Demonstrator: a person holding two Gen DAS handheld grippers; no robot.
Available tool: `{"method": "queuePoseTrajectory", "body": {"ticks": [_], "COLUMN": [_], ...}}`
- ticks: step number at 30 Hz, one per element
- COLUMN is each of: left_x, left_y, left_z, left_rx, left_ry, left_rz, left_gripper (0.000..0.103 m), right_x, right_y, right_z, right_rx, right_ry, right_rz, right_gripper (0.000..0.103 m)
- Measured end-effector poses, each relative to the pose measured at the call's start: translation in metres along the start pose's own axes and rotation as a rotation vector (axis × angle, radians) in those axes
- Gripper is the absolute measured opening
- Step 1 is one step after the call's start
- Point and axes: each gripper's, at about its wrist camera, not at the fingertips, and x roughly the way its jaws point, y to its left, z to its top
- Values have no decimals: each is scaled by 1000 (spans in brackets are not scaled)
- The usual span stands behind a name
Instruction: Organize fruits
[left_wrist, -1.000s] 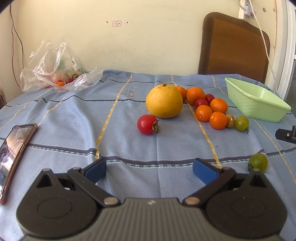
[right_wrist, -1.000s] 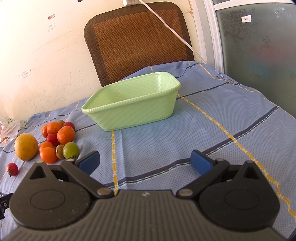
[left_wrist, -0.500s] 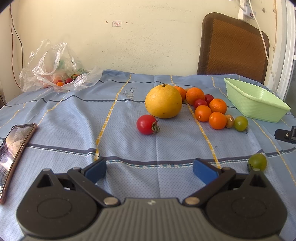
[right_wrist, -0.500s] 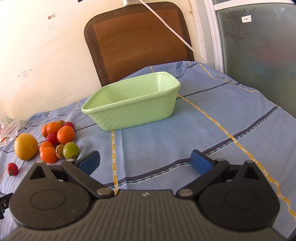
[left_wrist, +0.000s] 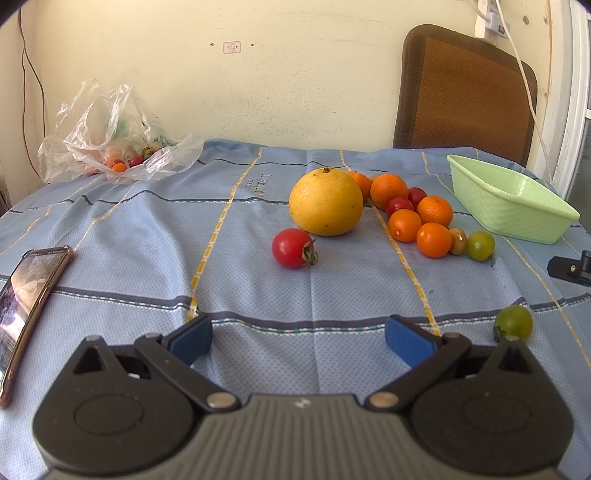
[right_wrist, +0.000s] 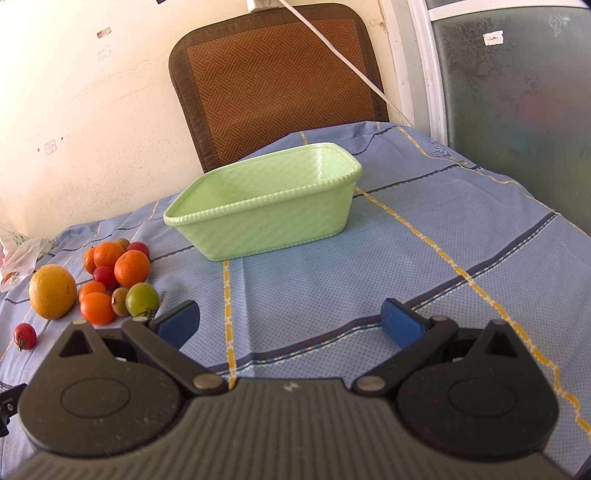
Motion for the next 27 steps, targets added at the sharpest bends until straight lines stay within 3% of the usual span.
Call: {"method": "queuePoseTrajectory", "body": {"ticks": [27], "left_x": [-1], "left_y": [-1], "left_z": [0], "left_rx": [-13], "left_ry": [-8], "left_rz": [-13], "left_gripper": [103], "right_x": [0], "right_y": [-1], "right_z": [-1], "right_rx": [6], "right_ry": [-4], "right_rz": [7], "right_gripper": [103]}}
